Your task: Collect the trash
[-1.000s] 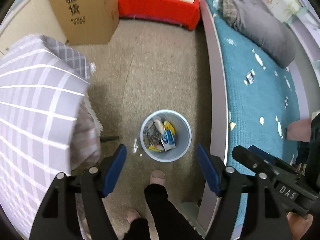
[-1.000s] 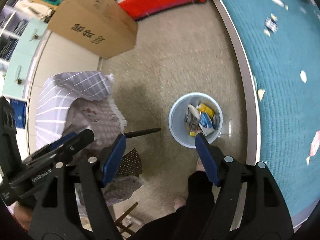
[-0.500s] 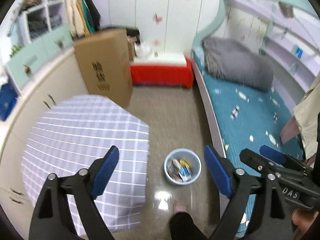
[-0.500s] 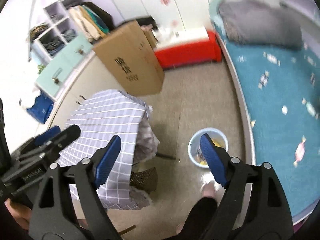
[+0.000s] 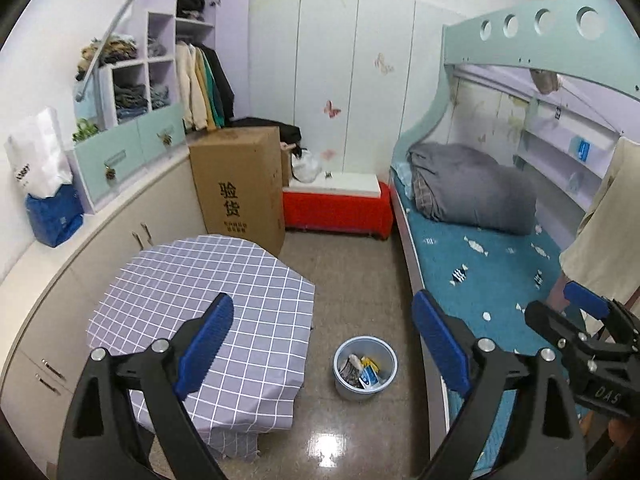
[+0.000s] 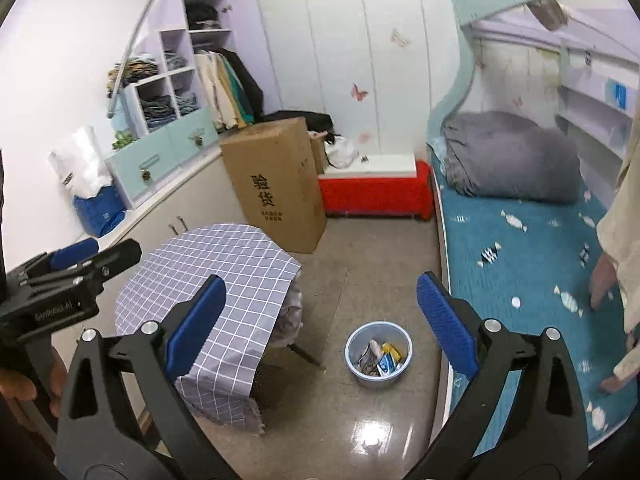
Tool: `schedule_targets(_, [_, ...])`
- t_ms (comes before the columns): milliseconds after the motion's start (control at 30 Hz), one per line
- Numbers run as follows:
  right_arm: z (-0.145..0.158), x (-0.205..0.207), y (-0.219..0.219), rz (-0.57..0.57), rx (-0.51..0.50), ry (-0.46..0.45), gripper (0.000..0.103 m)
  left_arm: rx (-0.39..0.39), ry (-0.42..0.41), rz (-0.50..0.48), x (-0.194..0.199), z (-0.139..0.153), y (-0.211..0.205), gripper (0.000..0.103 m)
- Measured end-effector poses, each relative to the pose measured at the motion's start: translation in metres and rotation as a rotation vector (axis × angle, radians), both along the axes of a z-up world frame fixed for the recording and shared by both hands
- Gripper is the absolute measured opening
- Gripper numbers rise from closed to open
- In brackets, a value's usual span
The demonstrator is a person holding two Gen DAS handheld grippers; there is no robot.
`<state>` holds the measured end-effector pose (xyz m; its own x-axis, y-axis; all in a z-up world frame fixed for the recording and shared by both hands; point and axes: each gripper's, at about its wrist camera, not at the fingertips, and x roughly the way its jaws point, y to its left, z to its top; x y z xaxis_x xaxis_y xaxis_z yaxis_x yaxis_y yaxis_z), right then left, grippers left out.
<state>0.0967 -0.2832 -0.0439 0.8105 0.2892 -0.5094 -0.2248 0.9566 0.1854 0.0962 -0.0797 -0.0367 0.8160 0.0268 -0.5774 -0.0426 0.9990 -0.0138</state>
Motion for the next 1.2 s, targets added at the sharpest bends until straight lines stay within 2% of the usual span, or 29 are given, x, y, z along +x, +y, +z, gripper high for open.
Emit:
schedule_targets(200, [0.001,-0.035,-0.019,0.034,-0.024,-0.036,0.095,-0.018,0.001,0.060,-0.042,0.003,-0.028,0.090])
schedule_targets(500, [0.006,-0.081,-0.038,0.014,-0.003,-0.063,0.095,-0.005,-0.019,0.042,-0.082,0.013,-0.054,0.090])
schedule_targets(800, [0.019,-0.118,-0.010,0.019,-0.023,-0.137,0.097,0.011,-0.065,0.050,-0.115,0.032,-0.029,0.090])
schedule_targets(1200, [0.023,-0.151,0.032,0.015,-0.039,-0.155,0.097,0.031,-0.104,0.018,-0.147,0.040,0.007,0.090])
